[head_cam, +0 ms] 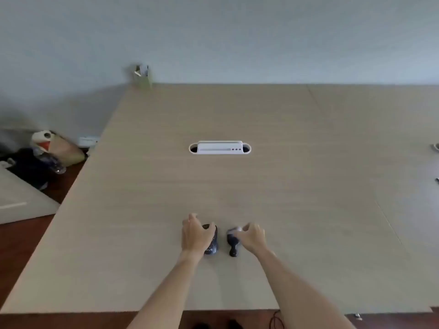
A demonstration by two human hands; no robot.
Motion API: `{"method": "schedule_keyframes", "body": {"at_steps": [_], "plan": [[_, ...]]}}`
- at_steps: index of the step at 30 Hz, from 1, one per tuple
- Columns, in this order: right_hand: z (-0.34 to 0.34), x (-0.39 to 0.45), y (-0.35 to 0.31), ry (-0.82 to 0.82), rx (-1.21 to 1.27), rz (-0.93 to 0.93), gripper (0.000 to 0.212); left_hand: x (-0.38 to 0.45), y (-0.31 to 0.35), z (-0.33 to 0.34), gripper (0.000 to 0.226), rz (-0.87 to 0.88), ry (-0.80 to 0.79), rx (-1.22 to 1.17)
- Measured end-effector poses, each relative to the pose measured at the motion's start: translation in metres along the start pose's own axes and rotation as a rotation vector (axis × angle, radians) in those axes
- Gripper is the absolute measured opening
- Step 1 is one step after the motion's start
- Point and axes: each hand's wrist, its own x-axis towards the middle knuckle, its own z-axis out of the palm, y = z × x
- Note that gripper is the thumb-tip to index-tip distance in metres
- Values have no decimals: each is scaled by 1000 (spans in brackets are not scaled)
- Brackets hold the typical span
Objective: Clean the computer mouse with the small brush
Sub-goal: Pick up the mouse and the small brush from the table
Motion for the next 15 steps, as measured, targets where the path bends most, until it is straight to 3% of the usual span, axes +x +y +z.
{"method": "schedule_keyframes", "body": {"at_steps": [3, 7, 10, 15], "plan": [[35, -6, 17, -27, 43, 90, 33, -15, -22, 25, 65, -89, 11, 66], [46, -11, 25, 17, 114, 107, 27, -18, -42, 40, 75, -85, 40, 108], [45, -6, 24, 26, 25, 92, 43, -12, -39, 43, 73, -74, 44, 93], [38, -9, 24, 27, -23, 39, 41, -7, -37, 42, 67, -83, 36, 51]]}}
